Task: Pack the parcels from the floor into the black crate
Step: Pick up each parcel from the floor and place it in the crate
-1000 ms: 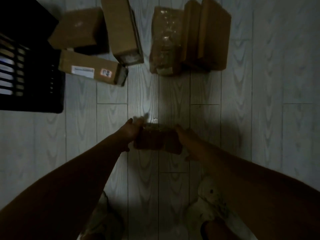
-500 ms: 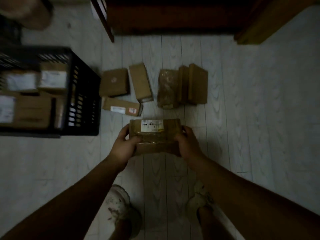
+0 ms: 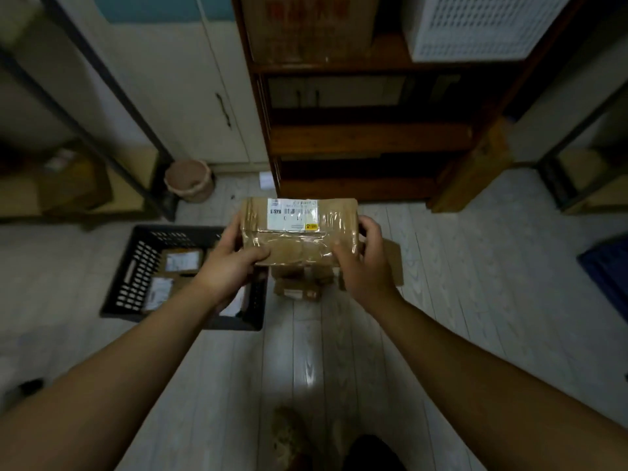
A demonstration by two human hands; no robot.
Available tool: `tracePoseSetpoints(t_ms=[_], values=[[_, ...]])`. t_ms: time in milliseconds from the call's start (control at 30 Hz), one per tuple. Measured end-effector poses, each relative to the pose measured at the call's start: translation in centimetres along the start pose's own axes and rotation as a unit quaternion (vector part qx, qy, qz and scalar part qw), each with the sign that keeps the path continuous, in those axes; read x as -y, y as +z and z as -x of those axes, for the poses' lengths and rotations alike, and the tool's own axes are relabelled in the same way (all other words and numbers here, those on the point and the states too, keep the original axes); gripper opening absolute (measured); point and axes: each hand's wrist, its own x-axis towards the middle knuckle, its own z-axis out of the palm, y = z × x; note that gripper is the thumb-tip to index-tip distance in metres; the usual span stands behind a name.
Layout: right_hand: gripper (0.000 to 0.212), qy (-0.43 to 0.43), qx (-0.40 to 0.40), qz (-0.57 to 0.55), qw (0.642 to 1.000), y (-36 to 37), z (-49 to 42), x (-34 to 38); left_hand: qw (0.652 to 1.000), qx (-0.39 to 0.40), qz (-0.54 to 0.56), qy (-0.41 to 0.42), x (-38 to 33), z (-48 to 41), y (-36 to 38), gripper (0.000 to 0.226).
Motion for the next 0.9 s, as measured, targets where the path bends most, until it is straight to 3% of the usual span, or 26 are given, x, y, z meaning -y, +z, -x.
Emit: tracePoseSetpoints(t_ms=[167,267,433,500,700,900], values=[[0.053,-0.007,0.067,0.037,0.997,0.5,0.7,7.5,0.996,-0.038,-0.038,0.077,-7.3,5.2,-2.2,0.086],[0.06,-0.058,0.097,0.068,0.991,1.1,1.6,11.5,0.99,-0.065,-0.078,0.099,-10.7,8.3,-3.1,0.081],[0.113,-0.065,0.181,0.149,0.97,3.0,3.3,15.4,0.983,-0.069,-0.127,0.113,-13.5,12.6,-6.0,0.073],[0.123,-0.08,0.197,0.171,0.962,4.7,3.9,16.0,0.981,-0.063,-0.143,0.111,-13.7,13.7,-7.8,0.073],[0.118,-0.126,0.184,0.259,0.94,13.4,5.5,17.1,0.986,-0.049,-0.14,0.081,-13.4,15.5,-16.9,0.077],[0.122,-0.155,0.23,0.433,0.858,23.0,5.7,18.5,0.981,-0.021,-0.181,0.064,-12.6,16.2,-27.4,0.08]])
